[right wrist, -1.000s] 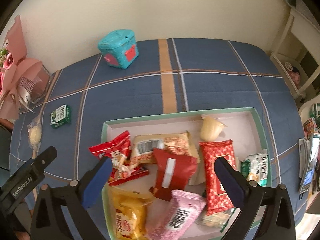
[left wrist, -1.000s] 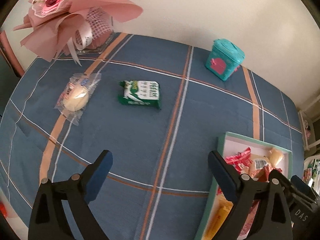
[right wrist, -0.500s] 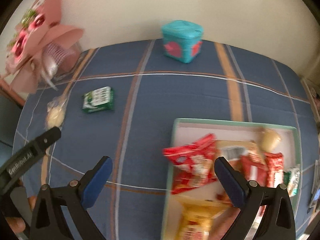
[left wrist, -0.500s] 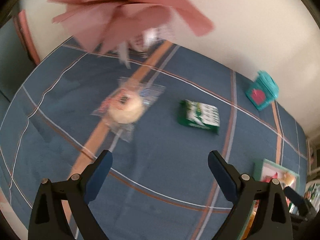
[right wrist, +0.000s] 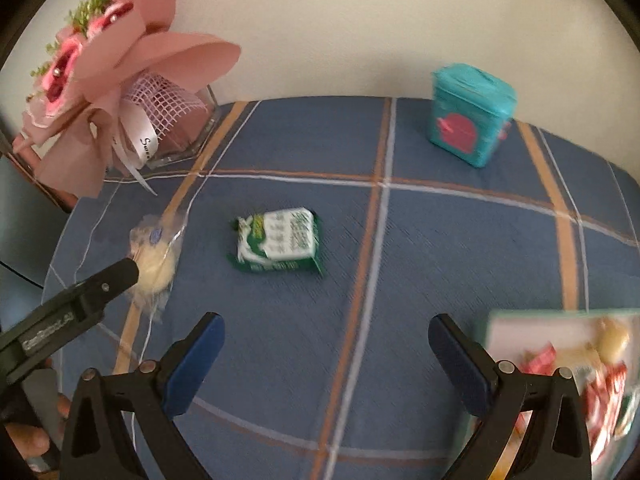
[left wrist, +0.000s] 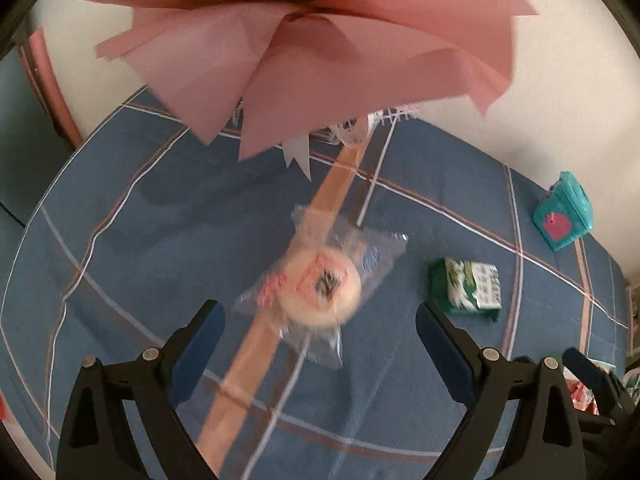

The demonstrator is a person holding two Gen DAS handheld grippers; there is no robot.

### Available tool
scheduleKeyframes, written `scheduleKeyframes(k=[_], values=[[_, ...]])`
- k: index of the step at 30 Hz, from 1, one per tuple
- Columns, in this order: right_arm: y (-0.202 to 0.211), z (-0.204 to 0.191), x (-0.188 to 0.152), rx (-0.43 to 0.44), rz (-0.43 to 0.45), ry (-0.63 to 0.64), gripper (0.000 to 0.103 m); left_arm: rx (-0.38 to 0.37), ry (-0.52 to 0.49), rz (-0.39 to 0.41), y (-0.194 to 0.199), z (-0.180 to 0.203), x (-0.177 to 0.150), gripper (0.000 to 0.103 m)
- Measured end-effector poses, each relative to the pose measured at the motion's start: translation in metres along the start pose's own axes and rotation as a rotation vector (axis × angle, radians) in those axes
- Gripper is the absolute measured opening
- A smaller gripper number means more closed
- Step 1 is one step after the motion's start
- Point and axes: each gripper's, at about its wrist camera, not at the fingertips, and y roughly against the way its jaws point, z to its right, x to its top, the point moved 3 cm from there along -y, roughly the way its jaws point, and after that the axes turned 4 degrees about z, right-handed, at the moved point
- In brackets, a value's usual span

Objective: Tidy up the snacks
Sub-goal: 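Grasp the green biscuit packet with the right tool while the left tool grasps the wrapped bun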

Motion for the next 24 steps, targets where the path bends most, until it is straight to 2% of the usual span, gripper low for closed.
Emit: scheduleKeyframes(k=[6, 10, 12, 13, 14, 16, 18, 20, 24], values=[[-0.046, -0.028, 0.017, 0.016, -0.036, 0.043, 0.102, -0.011, -0.016, -0.077, -0.036, -0.003, 0.008, 0.096], [-0.069, -0.037, 0.023, 0.0, -0.053, 0.087, 0.1, -0.039, 0.006, -0.114, -0.054, -0.009, 0.007, 0.092], [-0.076, -0.038, 0.023, 0.0, -0.059, 0.089, 0.092, -0.065, 0.022, -0.121, -0.058, -0.01, 0.007, 0.081], [-0.079, -0.038, 0.024, -0.001, -0.06, 0.087, 0.09, -0.064, 0.025, -0.122, -0.059, -0.011, 0.008, 0.072], [-0.08, -0.037, 0.024, 0.0, -0.061, 0.086, 0.087, -0.06, 0.026, -0.125, -0.061, -0.011, 0.008, 0.068], [-0.082, -0.038, 0.025, 0.013, -0.061, 0.085, 0.082, -0.071, 0.032, -0.133, -0.064, -0.012, 0.007, 0.063], [-0.083, -0.04, 0.026, 0.03, -0.055, 0.082, 0.071, -0.076, 0.033, -0.133, -0.066, -0.01, 0.004, 0.06], [-0.081, -0.04, 0.025, 0.029, -0.05, 0.082, 0.067, -0.077, 0.042, -0.132, -0.065, -0.01, 0.001, 0.057], [-0.073, -0.037, 0.015, 0.049, -0.071, 0.063, 0.064, -0.059, 0.066, -0.132, -0.059, -0.011, -0.011, 0.056]])
